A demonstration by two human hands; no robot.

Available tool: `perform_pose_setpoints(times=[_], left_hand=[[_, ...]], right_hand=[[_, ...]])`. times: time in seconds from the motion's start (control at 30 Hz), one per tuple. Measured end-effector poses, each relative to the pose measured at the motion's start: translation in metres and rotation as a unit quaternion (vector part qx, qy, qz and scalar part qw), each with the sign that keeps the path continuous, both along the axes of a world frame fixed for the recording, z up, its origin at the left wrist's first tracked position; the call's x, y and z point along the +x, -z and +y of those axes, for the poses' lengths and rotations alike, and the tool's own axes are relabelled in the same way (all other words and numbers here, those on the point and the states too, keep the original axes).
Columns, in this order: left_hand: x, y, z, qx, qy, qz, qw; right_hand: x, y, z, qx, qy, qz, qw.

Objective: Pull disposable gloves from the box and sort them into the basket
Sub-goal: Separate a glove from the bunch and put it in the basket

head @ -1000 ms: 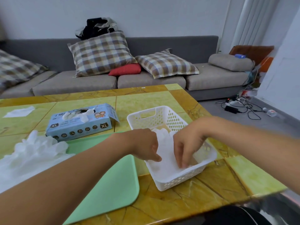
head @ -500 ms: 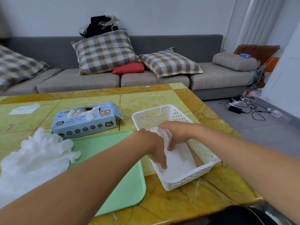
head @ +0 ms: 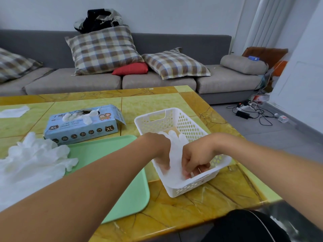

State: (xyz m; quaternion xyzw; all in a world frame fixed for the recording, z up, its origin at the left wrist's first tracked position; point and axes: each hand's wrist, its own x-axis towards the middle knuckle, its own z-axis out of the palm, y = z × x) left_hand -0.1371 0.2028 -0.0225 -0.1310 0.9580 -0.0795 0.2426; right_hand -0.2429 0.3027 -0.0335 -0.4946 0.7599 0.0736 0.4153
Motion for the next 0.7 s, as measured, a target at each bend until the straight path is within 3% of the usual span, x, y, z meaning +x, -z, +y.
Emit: perform_pose_setpoints(times=[0.07, 0.13, 0.23, 0.5, 0.7], left_hand=[[0.000, 0.001, 0.001, -0.002, -0.005, 0.005, 1.000], [0.000, 0.002, 0.002, -0.012, -0.013, 0.001, 1.000], [-0.002, 0.004, 0.006, -0.024, -0.026, -0.015, 0.999], [-0.009, 0.017, 0.008, -0.030, -0.040, -0.024, 0.998], [-0.006, 0.013, 0.013, -0.023, -0.056, -0.046, 0.997]], right_hand=[[0.002, 0.003, -0.003, -0.005, -0.003, 0.043, 0.999], [0.001, 0.006, -0.008, -0.070, 0.014, 0.136, 0.988], [0.001, 0.006, -0.015, -0.114, 0.129, 0.222, 0.960], [-0.005, 0.026, -0.039, -0.107, 0.088, 0.233, 0.963], [-0.014, 0.031, -0.033, -0.172, 0.080, 0.235, 0.953]])
